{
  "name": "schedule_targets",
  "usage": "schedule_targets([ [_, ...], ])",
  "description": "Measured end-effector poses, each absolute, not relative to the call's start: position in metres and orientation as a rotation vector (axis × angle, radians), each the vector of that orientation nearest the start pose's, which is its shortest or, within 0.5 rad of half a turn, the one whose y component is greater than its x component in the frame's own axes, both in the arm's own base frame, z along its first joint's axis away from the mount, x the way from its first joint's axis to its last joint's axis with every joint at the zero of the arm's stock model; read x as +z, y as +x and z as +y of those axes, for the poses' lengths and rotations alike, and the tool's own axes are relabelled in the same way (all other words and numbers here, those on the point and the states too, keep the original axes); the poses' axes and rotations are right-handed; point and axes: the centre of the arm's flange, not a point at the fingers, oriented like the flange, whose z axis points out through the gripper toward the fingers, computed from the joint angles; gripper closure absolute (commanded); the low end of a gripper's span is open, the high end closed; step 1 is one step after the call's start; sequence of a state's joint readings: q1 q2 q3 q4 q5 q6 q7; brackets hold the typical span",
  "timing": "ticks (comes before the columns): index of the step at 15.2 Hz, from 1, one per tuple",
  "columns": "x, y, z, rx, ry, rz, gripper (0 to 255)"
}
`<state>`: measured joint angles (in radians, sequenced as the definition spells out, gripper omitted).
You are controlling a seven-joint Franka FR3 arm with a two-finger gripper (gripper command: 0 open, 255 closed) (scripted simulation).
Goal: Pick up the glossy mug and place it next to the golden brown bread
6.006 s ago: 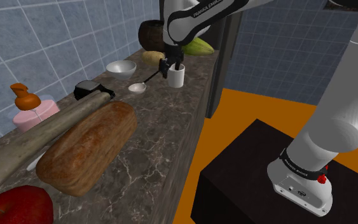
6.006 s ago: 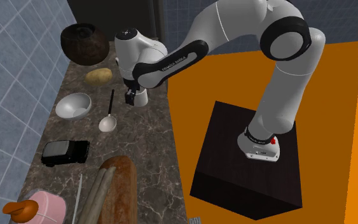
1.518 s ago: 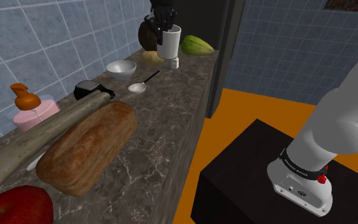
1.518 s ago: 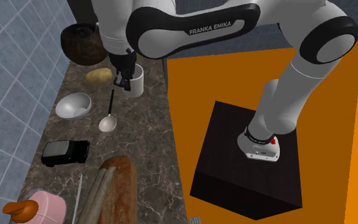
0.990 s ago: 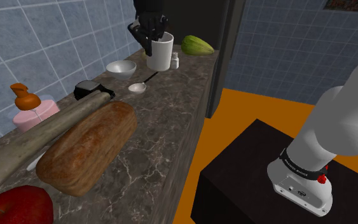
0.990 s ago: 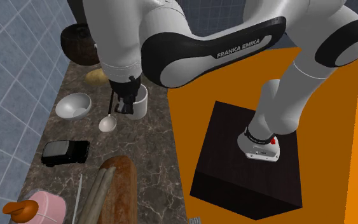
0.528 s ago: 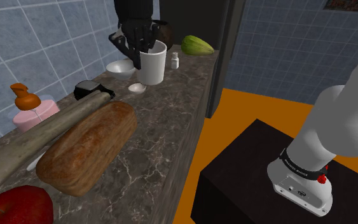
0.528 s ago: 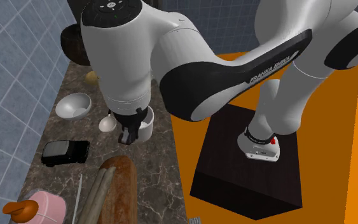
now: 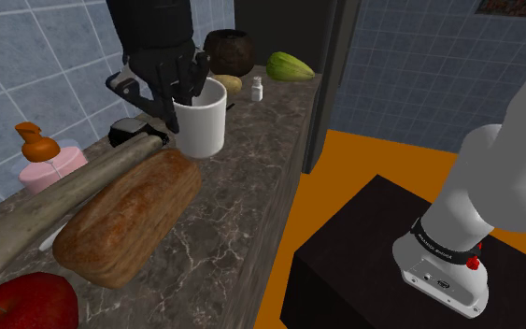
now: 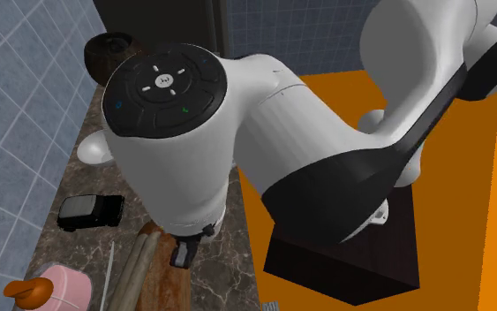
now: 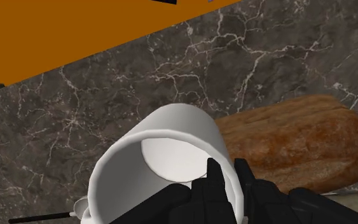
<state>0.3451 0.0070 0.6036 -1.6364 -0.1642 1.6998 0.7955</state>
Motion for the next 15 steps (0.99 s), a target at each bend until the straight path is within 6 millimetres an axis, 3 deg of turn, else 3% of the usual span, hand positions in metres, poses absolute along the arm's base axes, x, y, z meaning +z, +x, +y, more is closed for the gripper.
schedule_targets([
  [15,0.604,0.226,0.61,-0.254,-3.178,-0.271,255],
])
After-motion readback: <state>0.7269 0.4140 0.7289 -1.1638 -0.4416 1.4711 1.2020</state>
